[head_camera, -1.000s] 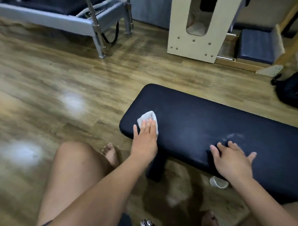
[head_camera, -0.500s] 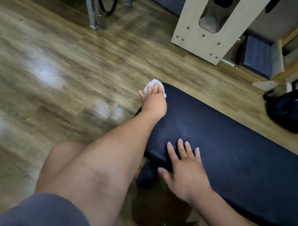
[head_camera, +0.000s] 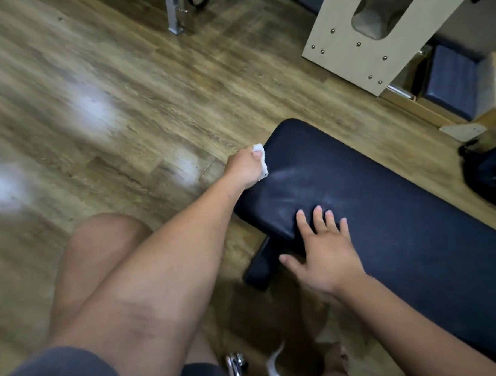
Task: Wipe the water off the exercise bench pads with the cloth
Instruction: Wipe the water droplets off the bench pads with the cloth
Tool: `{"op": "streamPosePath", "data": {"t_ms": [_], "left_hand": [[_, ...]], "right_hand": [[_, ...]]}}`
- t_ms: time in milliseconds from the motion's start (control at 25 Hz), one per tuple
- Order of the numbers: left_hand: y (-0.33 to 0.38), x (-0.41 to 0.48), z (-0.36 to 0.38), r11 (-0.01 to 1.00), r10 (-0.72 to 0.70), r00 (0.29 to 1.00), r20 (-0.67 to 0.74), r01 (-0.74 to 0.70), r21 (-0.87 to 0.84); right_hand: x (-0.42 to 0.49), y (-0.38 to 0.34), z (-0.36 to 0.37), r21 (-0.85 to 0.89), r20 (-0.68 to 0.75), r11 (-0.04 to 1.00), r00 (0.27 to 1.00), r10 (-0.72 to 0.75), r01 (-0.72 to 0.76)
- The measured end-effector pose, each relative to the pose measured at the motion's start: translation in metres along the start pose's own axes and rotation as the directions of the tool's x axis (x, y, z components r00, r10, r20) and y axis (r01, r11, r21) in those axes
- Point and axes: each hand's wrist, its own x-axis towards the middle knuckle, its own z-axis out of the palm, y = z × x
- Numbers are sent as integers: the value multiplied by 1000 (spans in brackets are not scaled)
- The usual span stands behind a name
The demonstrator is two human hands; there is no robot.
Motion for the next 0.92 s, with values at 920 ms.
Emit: {"op": "streamPosePath", "data": {"t_ms": [920], "left_hand": [[21, -173, 108, 696, -426, 902, -65, 281, -661]], "right_hand": [[-124, 68, 114, 538, -608, 838, 729, 314, 88]]}}
